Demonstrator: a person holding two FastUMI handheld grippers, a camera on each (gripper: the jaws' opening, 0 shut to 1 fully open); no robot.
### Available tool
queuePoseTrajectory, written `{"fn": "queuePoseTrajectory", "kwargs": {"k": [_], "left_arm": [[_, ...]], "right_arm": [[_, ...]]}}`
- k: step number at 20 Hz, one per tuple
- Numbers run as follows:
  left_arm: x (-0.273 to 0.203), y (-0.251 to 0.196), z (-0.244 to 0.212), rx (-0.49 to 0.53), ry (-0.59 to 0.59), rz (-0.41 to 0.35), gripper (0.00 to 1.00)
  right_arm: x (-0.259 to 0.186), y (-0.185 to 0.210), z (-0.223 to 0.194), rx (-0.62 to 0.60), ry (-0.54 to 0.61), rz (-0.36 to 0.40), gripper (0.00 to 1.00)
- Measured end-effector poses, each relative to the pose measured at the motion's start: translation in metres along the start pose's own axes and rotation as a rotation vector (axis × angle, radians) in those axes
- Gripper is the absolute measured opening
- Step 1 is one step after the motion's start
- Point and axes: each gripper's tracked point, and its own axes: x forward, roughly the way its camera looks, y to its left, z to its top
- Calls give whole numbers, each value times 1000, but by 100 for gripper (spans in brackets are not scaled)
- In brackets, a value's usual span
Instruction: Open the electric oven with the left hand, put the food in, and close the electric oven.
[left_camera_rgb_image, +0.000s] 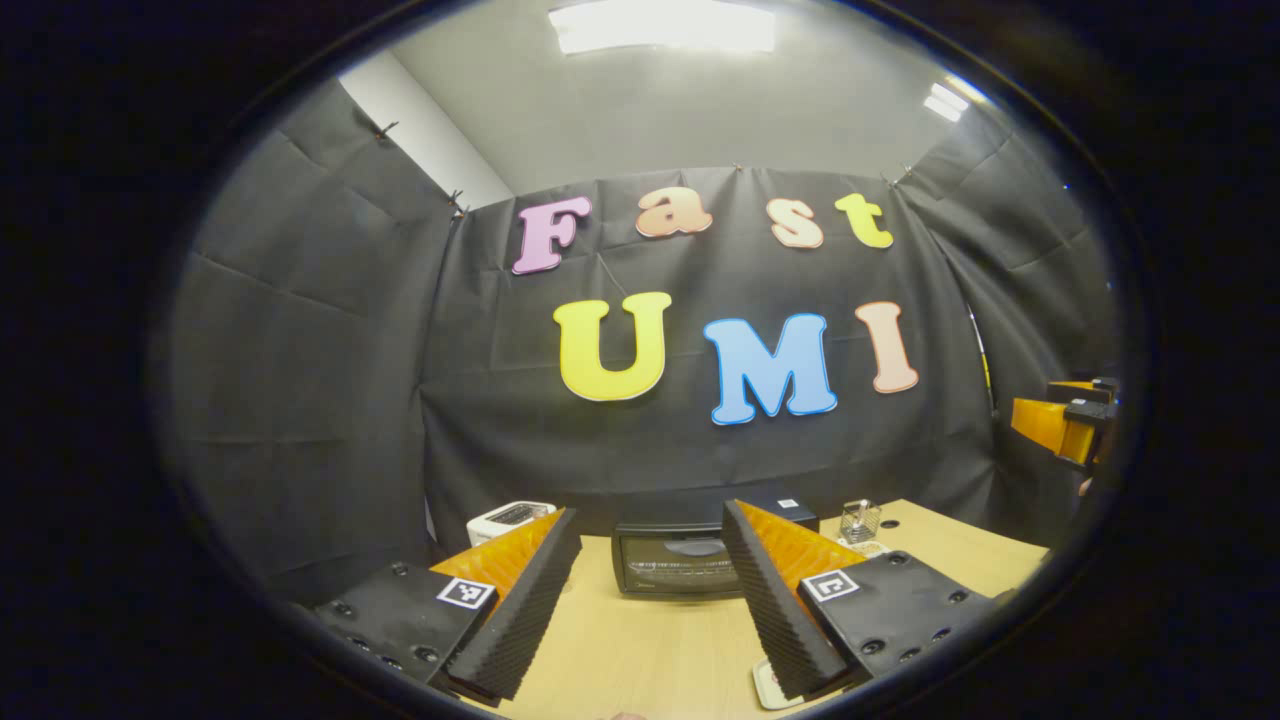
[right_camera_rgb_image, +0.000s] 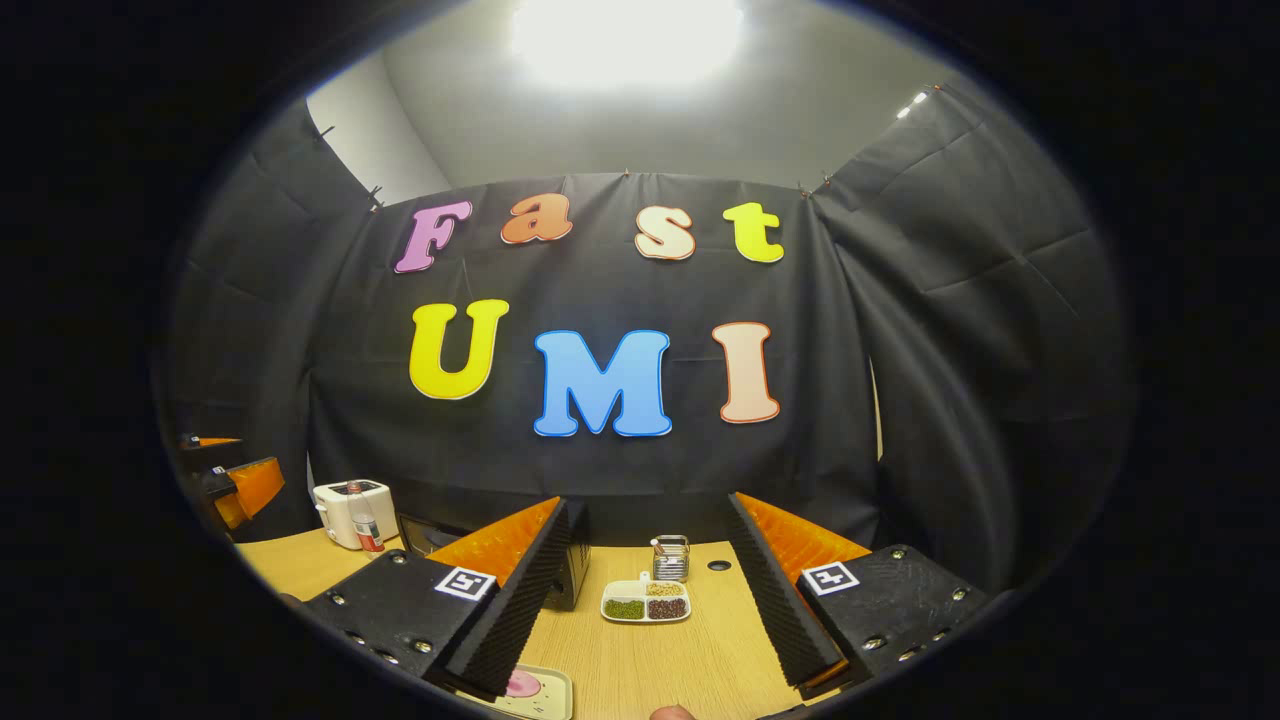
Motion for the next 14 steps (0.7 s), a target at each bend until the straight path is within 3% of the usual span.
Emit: {"fn": "queuePoseTrajectory", "kwargs": {"k": [5,11,14], "left_arm": [[29,-12,4,8,-15,11,93],[80,-23,-13,-17,1,-23,90],[115,-25,-27,-18,12,-59,96]], "right_arm": [[4,-5,-1,20,-1,45,96],[19,-15,-5,20,1,-2,96],[27,-16,-3,28,4,-50,96]]}}
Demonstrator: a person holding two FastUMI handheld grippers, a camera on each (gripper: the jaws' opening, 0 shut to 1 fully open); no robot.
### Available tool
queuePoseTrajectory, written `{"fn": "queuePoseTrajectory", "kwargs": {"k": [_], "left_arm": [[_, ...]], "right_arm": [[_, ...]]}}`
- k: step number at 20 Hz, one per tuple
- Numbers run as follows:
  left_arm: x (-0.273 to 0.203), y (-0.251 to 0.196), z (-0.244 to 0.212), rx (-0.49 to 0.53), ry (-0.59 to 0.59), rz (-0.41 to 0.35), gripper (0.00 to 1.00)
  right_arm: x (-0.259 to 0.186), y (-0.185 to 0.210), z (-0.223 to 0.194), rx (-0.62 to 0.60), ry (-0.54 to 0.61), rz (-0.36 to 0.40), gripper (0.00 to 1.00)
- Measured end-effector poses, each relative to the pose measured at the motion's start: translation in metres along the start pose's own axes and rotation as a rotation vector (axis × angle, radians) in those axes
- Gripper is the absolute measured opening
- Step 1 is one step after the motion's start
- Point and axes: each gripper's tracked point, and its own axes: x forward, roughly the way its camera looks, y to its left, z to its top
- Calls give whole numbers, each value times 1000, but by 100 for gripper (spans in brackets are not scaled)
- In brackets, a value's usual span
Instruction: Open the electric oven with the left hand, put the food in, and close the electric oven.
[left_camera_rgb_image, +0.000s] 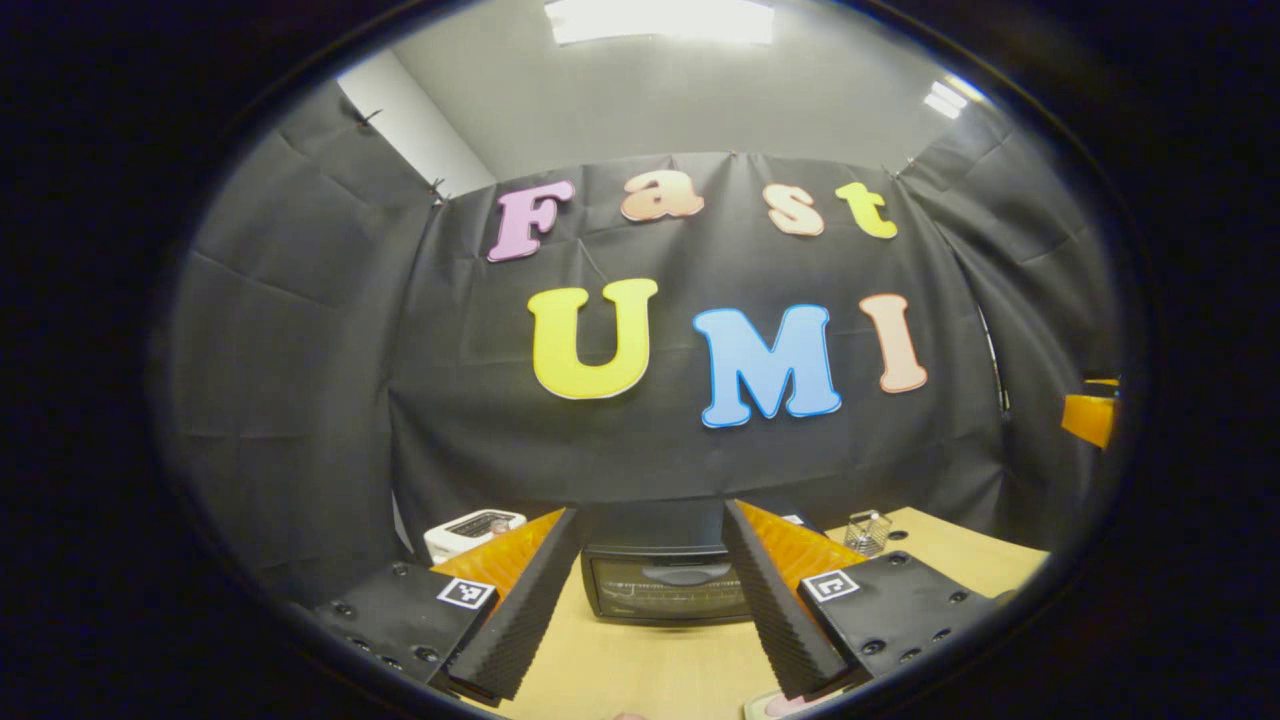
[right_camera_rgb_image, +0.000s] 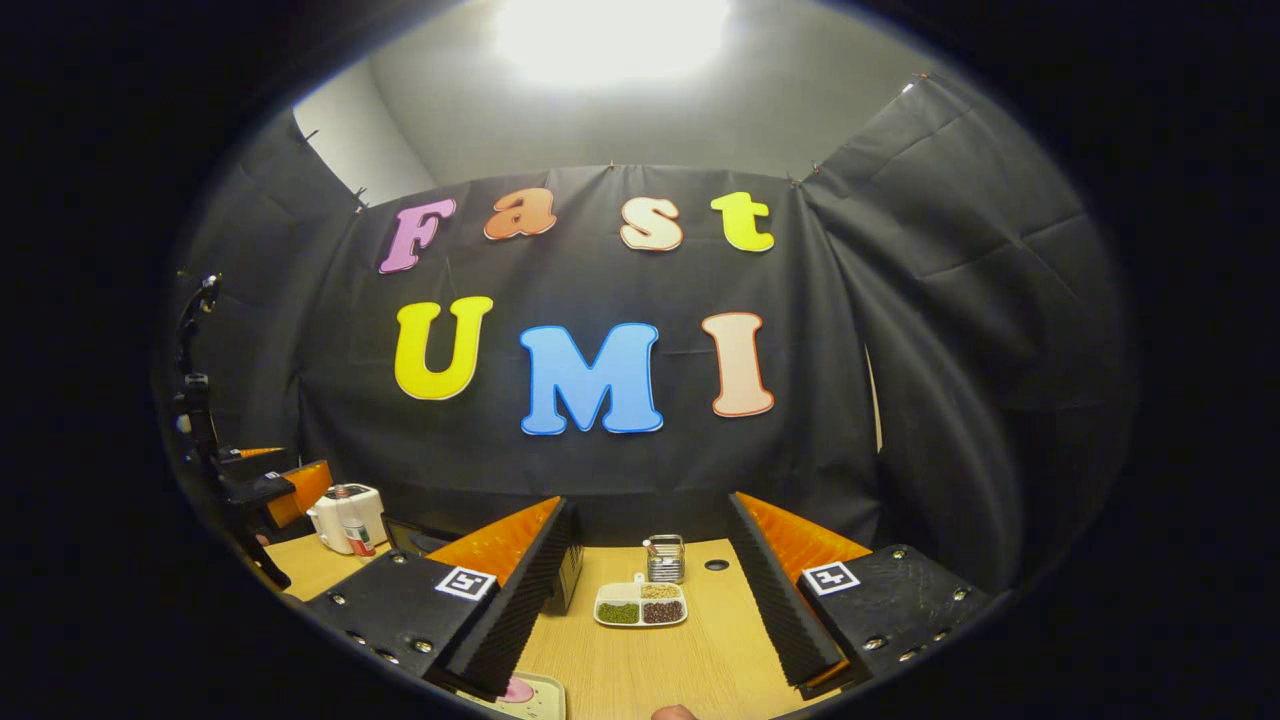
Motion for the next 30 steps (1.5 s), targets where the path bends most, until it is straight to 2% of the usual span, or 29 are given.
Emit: {"fn": "queuePoseTrajectory", "kwargs": {"k": [2,5,11,12,16,22,23,24,26,27,29,30], "left_arm": [[25,-2,-11,-6,13,-31,100],[58,-6,-26,-8,32,-74,100],[112,-19,-67,-6,85,-150,90],[120,-22,-76,-9,97,-160,96],[148,-37,-104,-6,140,-204,100],[180,-44,-146,-3,207,-211,100],[185,-44,-150,-2,214,-208,91],[188,-44,-157,0,217,-206,91],[195,-43,-167,9,229,-197,100],[197,-42,-172,14,236,-192,96],[201,-40,-181,20,254,-179,100],[202,-39,-187,17,264,-173,96]], "right_arm": [[7,1,5,-9,-16,-35,96],[15,7,1,-25,-8,-69,96],[18,9,-3,-64,11,-149,96],[18,8,-4,-71,13,-167,96],[15,1,-10,-84,35,-237,96],[9,-5,-15,-109,65,-303,96],[8,-7,-16,-112,68,-312,96],[7,-8,-16,-113,73,-319,96],[5,-9,-19,-112,83,-331,96],[4,-11,-20,-112,86,-336,96],[2,-11,-19,-115,89,-345,96],[2,-11,-19,-117,90,-346,96]]}}
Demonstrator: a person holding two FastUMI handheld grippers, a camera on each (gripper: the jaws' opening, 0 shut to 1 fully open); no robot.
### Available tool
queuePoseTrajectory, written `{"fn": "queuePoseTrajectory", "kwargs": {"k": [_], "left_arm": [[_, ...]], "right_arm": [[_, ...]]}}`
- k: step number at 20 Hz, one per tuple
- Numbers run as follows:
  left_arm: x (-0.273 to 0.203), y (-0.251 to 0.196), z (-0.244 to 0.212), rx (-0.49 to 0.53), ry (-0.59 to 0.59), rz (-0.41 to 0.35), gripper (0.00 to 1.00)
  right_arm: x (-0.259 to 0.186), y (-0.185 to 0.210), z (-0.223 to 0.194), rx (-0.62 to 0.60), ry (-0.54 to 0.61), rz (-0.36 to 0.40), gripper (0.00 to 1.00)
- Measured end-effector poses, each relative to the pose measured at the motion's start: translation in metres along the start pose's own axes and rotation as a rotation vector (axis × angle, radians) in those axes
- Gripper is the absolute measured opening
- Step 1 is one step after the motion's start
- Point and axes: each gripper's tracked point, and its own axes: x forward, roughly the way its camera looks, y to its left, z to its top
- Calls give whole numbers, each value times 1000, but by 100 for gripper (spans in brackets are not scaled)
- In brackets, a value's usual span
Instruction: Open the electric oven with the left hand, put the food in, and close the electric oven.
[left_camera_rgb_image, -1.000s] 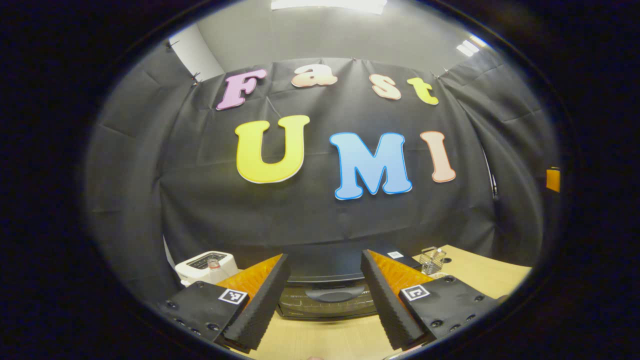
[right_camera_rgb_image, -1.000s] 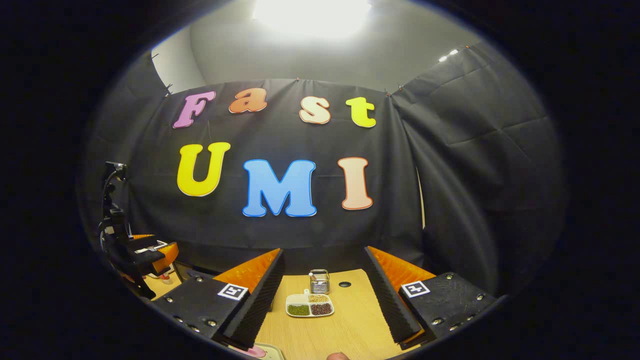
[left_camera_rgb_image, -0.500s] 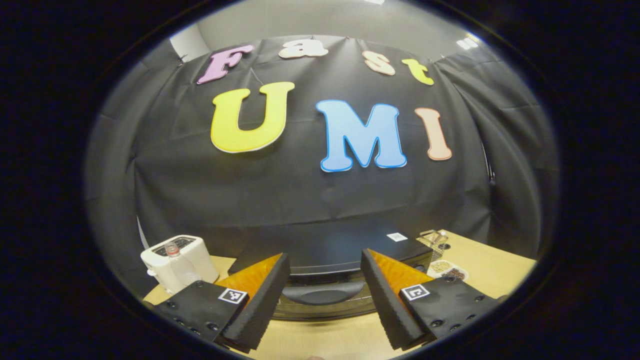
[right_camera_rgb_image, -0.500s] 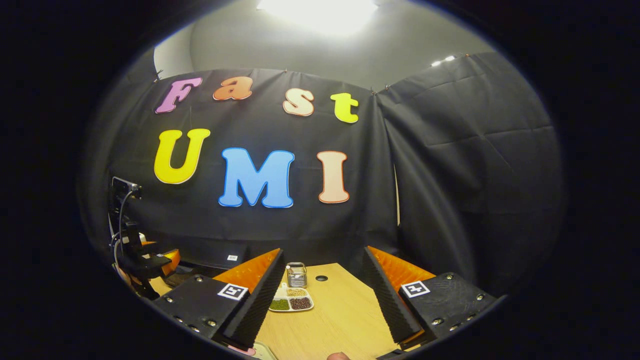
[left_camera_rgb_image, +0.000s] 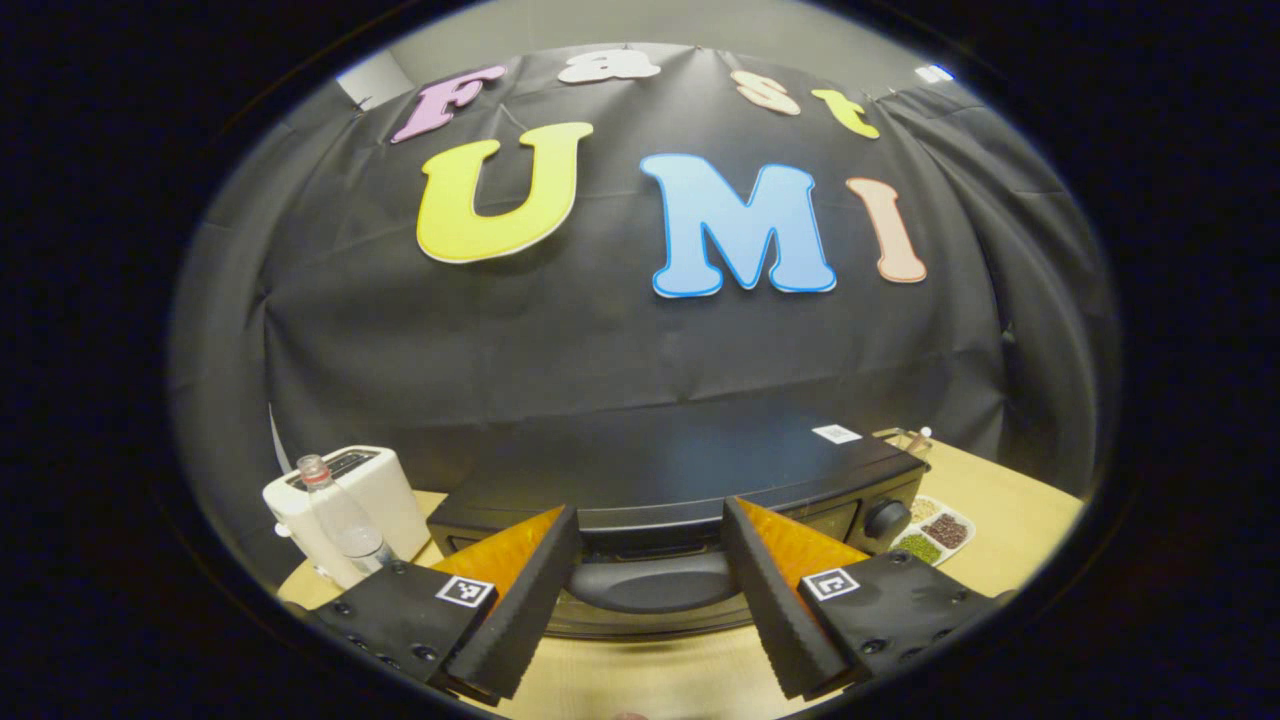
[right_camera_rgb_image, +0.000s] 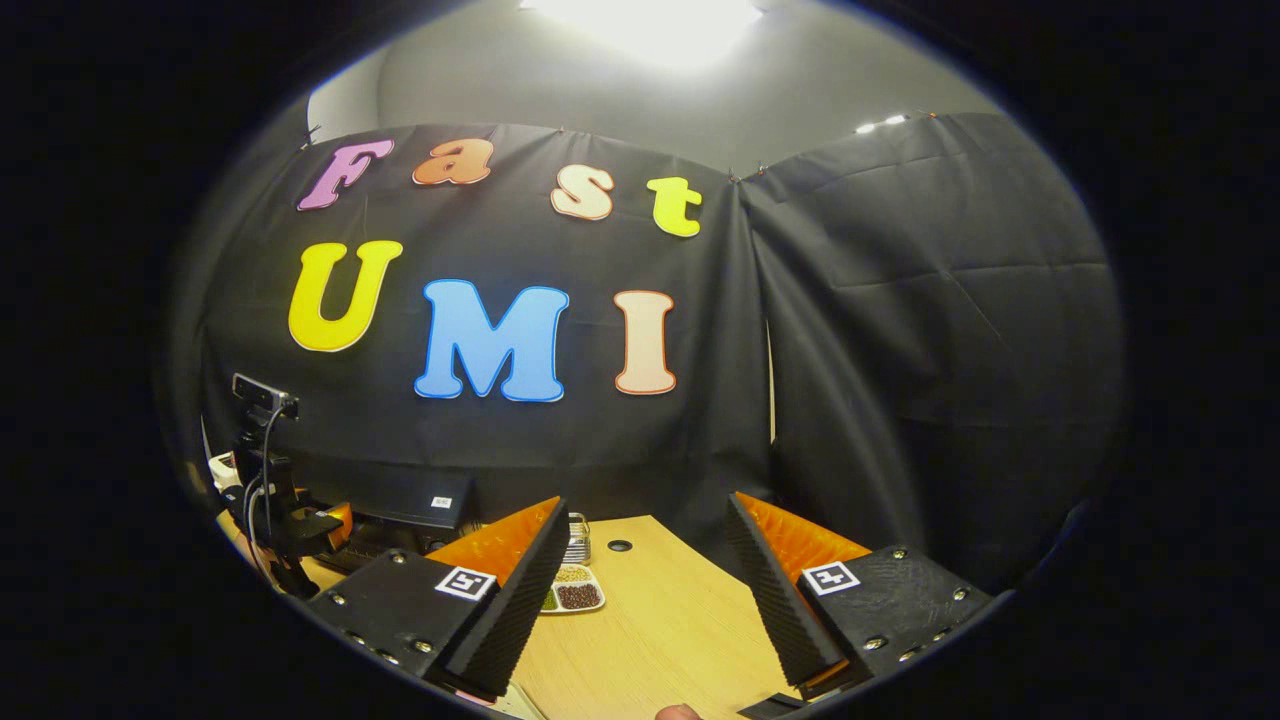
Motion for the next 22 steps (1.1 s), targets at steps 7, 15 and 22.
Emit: {"fn": "queuePoseTrajectory", "kwargs": {"k": [7,15,22], "left_arm": [[-3,1,-4,-22,-1,14,96],[-36,-2,-18,-12,14,23,100],[-67,-4,-41,-7,48,41,100]], "right_arm": [[-3,-3,0,-8,5,4,96],[-6,-7,0,7,4,34,96],[-12,-12,-1,9,10,65,96]]}}
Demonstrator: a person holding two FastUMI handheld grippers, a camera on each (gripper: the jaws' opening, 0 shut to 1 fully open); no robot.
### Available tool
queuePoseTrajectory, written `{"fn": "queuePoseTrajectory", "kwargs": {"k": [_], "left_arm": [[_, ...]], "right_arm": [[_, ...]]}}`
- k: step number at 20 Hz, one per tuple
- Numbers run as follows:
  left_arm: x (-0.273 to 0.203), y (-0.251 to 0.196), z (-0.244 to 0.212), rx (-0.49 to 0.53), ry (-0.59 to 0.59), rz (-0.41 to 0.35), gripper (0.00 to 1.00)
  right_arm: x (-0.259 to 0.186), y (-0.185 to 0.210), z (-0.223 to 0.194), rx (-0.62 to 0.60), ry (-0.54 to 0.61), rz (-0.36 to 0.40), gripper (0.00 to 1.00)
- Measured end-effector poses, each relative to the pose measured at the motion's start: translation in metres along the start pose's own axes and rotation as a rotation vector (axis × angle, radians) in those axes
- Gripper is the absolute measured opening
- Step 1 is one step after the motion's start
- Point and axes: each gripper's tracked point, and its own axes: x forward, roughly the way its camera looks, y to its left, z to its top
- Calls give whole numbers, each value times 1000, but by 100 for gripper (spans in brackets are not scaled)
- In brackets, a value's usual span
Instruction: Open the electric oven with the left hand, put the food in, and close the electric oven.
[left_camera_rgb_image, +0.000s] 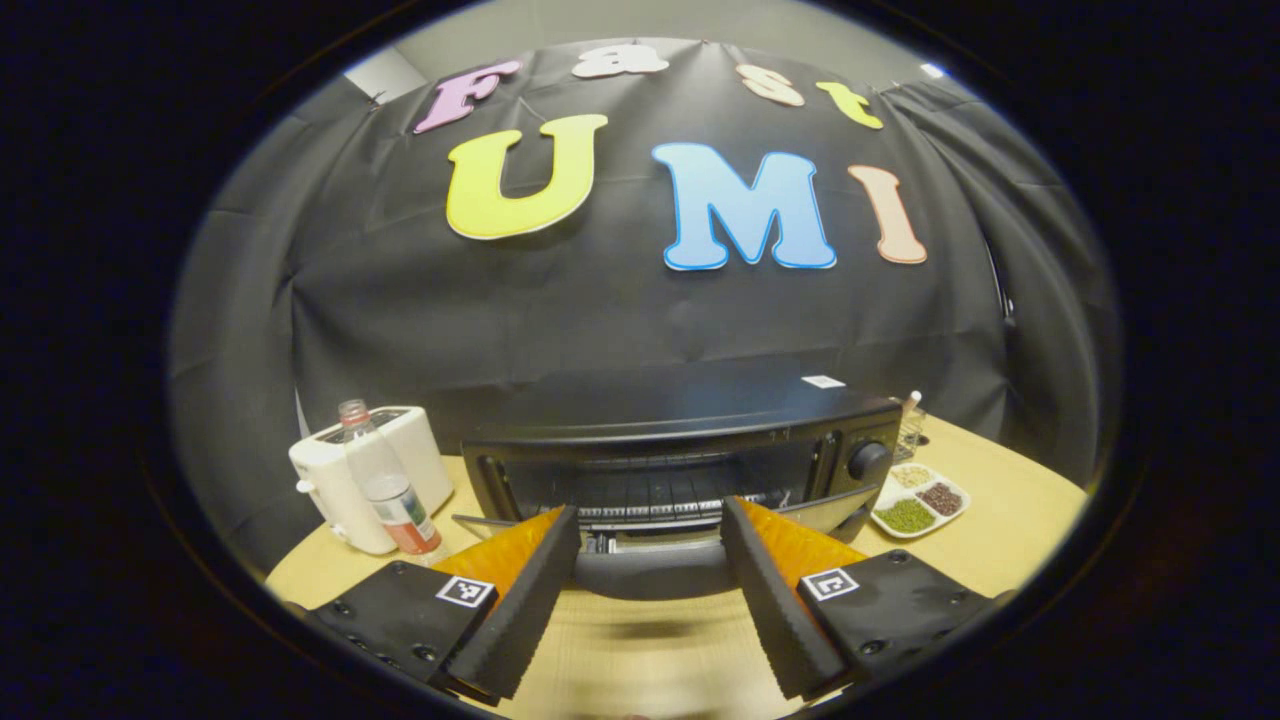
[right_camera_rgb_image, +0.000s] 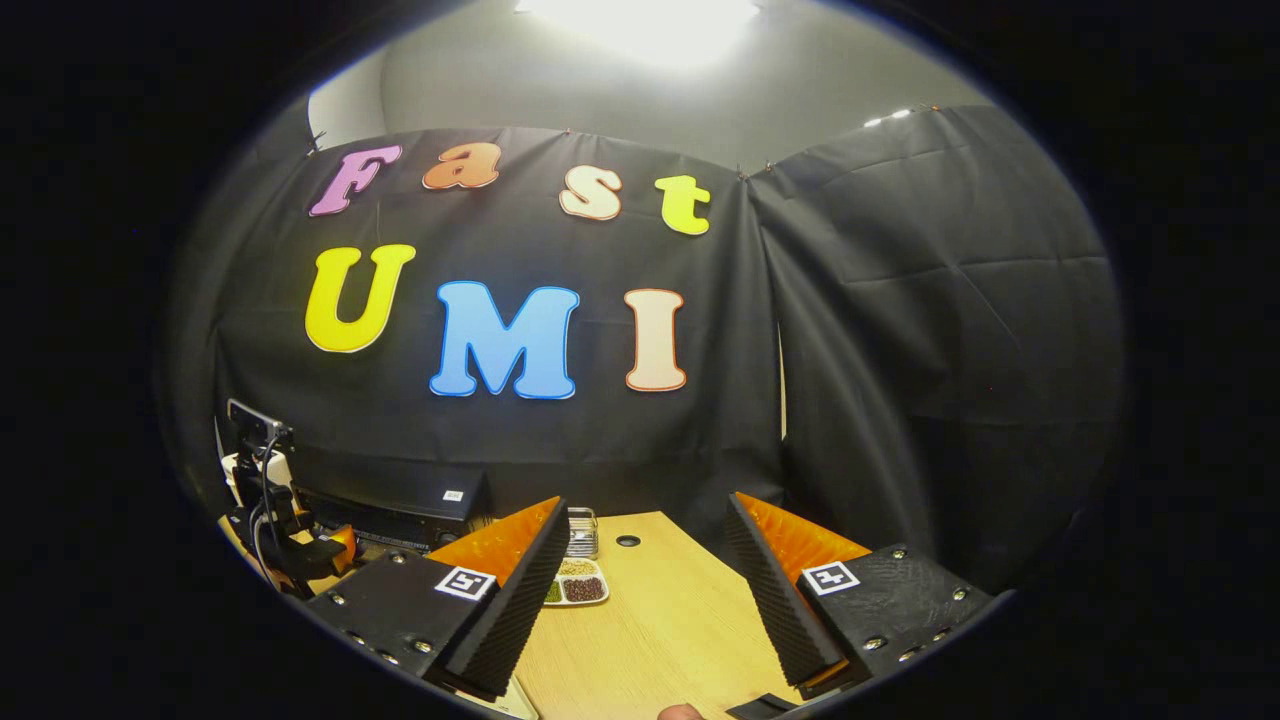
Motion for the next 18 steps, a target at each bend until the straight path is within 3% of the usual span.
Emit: {"fn": "queuePoseTrajectory", "kwargs": {"k": [3,4,7,8,17,18], "left_arm": [[-11,-2,-13,4,8,8,96],[-14,-2,-16,6,16,11,100],[-23,-3,-29,1,36,19,96],[-27,-5,-34,-1,43,20,100],[-45,-12,-83,13,124,31,100],[-47,-13,-90,13,138,32,96]], "right_arm": [[-2,-1,-3,-5,9,17,96],[-2,-1,-4,-7,13,23,96],[-6,-2,-6,-12,22,38,96],[-7,-2,-7,-14,25,42,96],[-18,-10,-17,-14,58,76,96],[-19,-10,-17,-14,62,80,96]]}}
